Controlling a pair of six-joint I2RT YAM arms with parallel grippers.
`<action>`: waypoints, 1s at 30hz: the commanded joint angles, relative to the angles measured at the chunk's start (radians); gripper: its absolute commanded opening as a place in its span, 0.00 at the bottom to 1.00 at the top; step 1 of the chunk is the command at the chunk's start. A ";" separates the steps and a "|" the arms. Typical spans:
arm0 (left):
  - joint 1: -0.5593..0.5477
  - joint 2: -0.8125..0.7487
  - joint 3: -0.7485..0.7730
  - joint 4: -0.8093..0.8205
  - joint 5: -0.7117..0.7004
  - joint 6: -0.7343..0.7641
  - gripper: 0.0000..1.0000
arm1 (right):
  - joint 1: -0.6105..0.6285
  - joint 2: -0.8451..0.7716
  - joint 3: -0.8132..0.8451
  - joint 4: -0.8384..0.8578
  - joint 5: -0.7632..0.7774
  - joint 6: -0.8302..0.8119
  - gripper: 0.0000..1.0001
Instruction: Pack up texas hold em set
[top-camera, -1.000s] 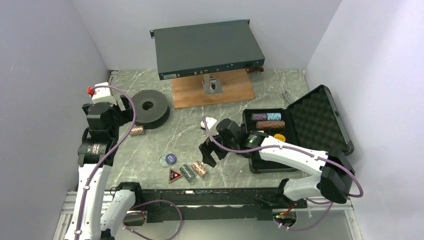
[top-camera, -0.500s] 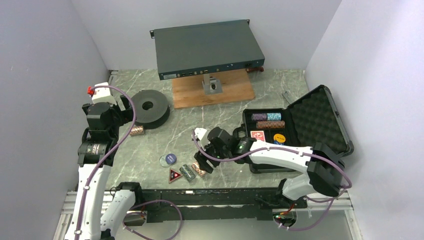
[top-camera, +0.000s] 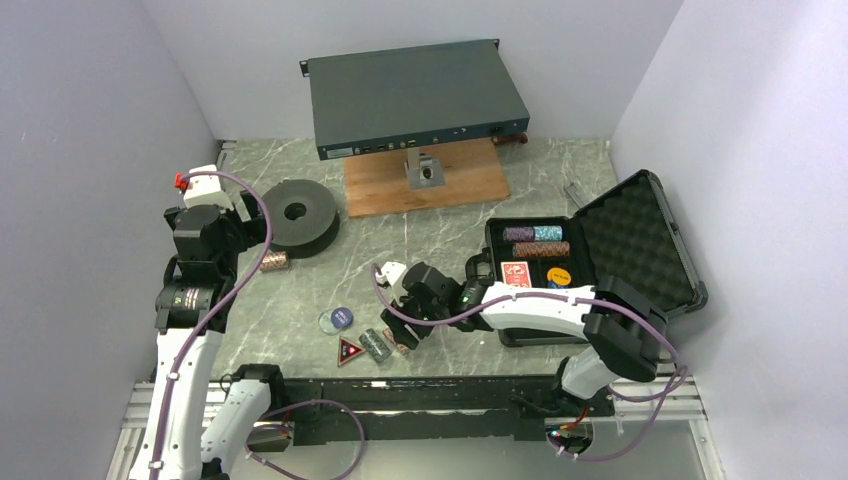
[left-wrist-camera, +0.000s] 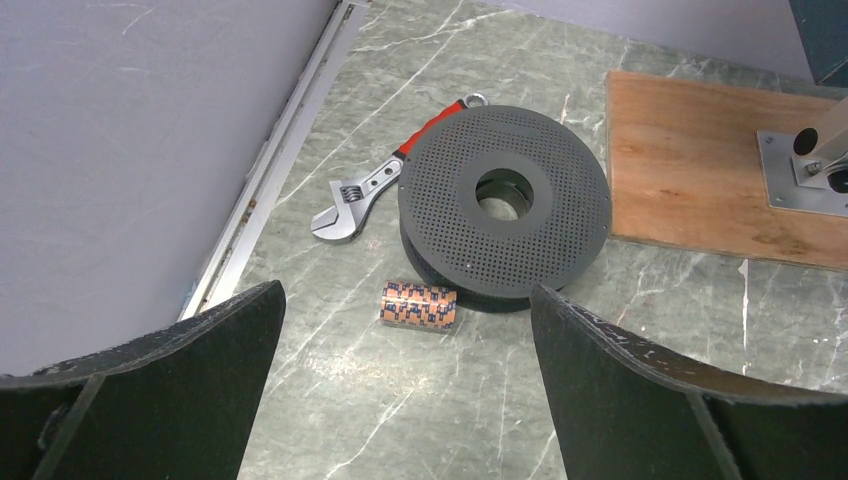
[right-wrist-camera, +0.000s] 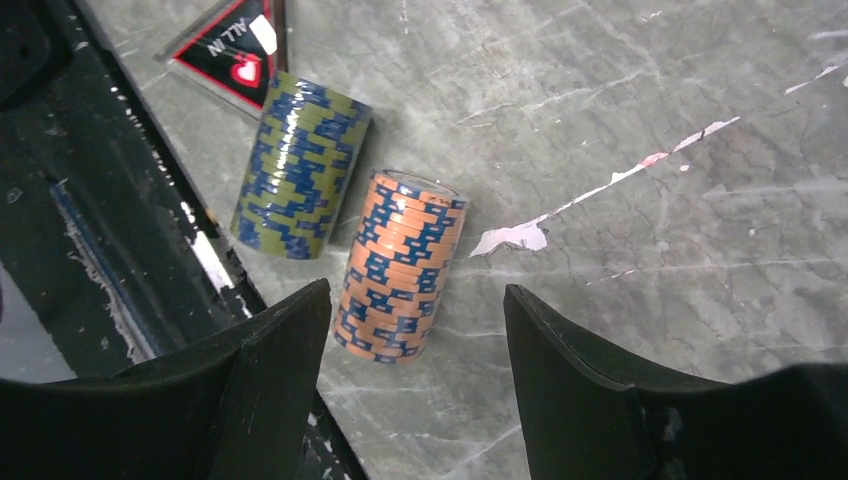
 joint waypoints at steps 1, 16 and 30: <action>0.004 -0.014 0.012 0.022 0.011 0.008 1.00 | 0.015 0.024 0.001 0.061 0.049 0.045 0.67; 0.003 -0.010 0.010 0.022 0.009 0.010 1.00 | 0.068 0.110 0.015 0.041 0.122 0.043 0.48; 0.004 -0.008 0.006 0.035 0.058 0.018 1.00 | 0.077 0.043 0.064 -0.012 0.225 0.024 0.13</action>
